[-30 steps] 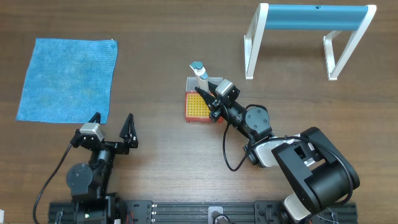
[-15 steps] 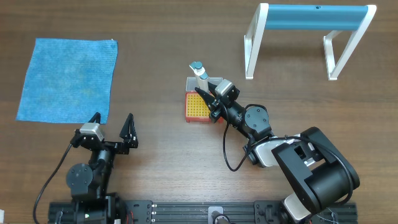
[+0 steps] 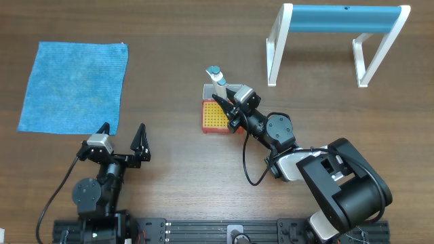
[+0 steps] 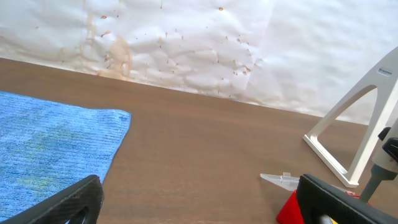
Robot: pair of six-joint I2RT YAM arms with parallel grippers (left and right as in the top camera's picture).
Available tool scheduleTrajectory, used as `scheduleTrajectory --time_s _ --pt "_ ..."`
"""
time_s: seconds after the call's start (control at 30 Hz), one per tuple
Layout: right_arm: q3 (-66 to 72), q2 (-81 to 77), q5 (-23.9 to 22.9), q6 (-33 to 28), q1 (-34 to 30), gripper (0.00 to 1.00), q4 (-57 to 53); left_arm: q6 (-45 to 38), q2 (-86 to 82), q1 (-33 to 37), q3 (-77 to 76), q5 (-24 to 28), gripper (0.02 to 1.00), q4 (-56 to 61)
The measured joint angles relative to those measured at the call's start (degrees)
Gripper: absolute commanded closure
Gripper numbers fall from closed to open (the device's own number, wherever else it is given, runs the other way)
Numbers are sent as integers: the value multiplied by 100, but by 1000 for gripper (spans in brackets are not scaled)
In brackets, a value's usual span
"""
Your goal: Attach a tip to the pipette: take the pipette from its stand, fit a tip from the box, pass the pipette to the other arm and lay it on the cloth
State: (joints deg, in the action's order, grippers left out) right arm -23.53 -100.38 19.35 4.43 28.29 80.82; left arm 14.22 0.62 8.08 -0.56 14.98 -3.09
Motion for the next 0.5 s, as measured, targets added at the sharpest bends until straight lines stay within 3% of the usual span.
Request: scheduleTrajectory --time_s 0.5 --pt "-48 0 0 0 0 919 -136 0 0 0 0 0 23 -2"
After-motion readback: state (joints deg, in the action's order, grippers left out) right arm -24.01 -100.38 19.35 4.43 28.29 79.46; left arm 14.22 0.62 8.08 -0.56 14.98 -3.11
